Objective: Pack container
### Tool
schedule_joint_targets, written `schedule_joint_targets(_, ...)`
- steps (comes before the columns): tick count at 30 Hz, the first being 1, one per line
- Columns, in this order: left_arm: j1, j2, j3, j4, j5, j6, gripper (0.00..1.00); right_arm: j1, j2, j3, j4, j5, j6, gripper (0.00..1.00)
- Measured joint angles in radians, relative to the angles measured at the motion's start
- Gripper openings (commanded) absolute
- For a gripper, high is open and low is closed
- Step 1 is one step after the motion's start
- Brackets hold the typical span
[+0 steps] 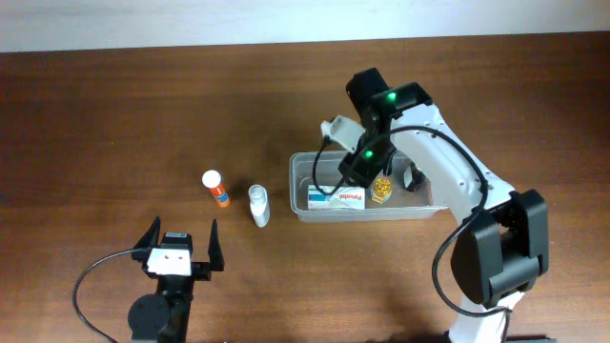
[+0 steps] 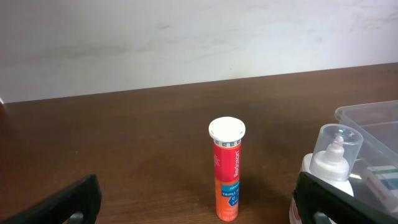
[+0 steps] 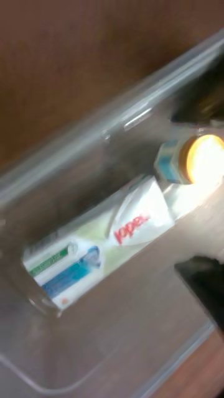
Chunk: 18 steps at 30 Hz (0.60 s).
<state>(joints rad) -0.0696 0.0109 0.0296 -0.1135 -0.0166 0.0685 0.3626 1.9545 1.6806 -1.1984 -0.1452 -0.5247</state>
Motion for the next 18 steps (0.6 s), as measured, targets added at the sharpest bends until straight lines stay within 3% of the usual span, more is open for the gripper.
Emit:
schedule_joint_targets(1,0.0,0.0,0.0,0.0,0.0,0.0,0.99,-0.003,0.0,0.043,-0.01,0.034,0.066,0.98)
schedule_joint_targets(5,0.0,0.0,0.0,0.0,0.0,0.0,0.99,-0.051,-0.013,0.177,-0.048,0.111,0.26,0.98)
schedule_joint_targets(11,0.0,0.0,0.0,0.0,0.0,0.0,0.99,-0.41,-0.055,0.246,-0.081,0.142,0.592,0.98)
schedule_joint_targets(14,0.0,0.0,0.0,0.0,0.0,0.0,0.99,-0.584,-0.054,0.229,-0.079,0.129,0.67,0.98)
schedule_joint_targets(18,0.0,0.0,0.0,0.0,0.0,0.0,1.0,-0.702,-0.043,0.149,-0.056,0.114,0.705,0.99)
